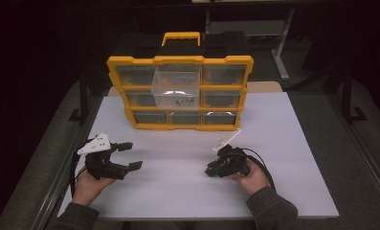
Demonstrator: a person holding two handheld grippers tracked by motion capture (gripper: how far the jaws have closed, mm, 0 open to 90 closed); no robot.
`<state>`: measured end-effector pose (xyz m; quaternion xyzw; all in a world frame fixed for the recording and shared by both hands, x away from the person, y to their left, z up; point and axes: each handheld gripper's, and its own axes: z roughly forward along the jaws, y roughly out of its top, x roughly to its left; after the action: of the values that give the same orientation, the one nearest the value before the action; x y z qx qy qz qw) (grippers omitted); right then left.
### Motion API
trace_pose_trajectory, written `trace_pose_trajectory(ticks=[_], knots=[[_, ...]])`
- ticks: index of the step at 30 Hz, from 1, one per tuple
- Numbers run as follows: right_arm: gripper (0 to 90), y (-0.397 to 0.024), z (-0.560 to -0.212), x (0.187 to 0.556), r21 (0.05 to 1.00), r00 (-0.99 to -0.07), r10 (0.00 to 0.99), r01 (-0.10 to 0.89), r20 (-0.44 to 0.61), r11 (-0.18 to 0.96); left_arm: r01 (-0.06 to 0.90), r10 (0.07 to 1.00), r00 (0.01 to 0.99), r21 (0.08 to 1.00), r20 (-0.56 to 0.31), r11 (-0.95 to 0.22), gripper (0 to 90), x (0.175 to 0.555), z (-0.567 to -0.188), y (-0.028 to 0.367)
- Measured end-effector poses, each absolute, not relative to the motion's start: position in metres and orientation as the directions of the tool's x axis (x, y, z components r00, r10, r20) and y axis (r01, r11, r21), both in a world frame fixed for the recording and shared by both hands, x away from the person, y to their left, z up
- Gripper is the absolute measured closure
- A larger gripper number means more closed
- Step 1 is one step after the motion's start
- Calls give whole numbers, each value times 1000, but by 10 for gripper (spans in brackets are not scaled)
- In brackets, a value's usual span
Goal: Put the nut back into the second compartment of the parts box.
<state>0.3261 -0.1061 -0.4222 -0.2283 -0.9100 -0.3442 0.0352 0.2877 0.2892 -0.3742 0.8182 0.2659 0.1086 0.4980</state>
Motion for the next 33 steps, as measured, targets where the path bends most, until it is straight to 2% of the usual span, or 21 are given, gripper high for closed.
trace_pose_trajectory(ticks=[16,33], knots=[[661,-120,-384,345,646,-880,381,468,283,603,333,548,831,876,-97,-349,186,288,-374,289],[661,-133,-328,367,683,-888,378,448,264,577,334,550,829,876,-99,-347,186,288,-374,290]])
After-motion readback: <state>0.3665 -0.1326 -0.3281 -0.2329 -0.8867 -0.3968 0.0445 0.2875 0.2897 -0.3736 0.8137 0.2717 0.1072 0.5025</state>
